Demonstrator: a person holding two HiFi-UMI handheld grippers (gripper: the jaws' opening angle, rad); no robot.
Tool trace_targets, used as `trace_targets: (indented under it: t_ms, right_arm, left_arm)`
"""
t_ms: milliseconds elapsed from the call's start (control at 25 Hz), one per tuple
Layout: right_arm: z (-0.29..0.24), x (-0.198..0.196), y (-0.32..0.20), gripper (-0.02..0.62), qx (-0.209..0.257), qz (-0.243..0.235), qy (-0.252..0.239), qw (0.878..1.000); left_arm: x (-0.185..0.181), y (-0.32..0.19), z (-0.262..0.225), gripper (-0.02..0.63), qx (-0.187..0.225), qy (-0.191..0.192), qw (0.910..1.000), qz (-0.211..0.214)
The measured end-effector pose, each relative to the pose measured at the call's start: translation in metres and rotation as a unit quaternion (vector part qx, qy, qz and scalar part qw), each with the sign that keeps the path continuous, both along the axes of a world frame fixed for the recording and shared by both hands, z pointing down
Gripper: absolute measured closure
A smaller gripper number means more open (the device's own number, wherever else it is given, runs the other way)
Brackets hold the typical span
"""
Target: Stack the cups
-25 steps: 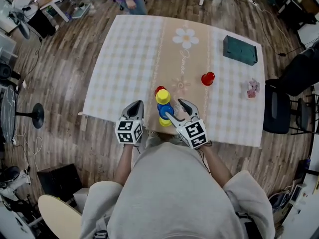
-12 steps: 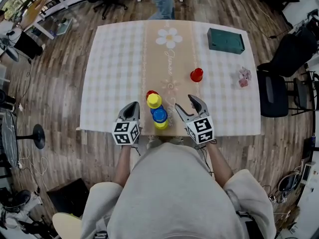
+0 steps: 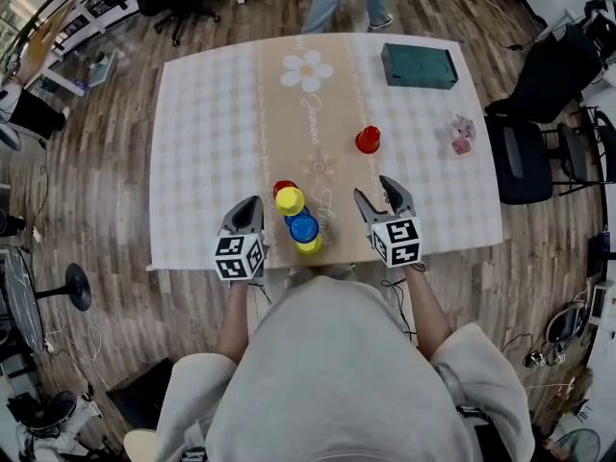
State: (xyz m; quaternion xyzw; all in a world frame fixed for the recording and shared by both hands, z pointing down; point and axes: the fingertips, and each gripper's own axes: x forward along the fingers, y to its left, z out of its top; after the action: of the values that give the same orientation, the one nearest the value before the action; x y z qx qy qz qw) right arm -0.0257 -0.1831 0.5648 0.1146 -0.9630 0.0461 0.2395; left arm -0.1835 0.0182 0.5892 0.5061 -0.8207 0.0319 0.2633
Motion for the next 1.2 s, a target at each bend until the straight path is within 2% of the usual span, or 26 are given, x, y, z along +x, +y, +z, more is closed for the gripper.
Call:
trace_targets:
  t_ms: [240,600,1200]
  right_arm:
    - [0.009,-0.003,-0.016,0.330,0.000,0.028,0.012,1.000]
    - [0.028,-0.029,-0.050,0.330,0.000,0.050,0.024,0.998]
    - [0.073,-0.068,-0.113,0.319,-0.009,0.085,0.059,0.995]
  left_arm:
    - [-0.008,-0.007,0.011,0.592,-0.008,0.013,0.9998,0.008]
    - [-0.015,-0.014,0.020,0.592,-0.017,0.023,0.9995,0.011]
    - [-0.025,-0.001,0.025,0.592,-0.026,0.037,0.9987,-0.023]
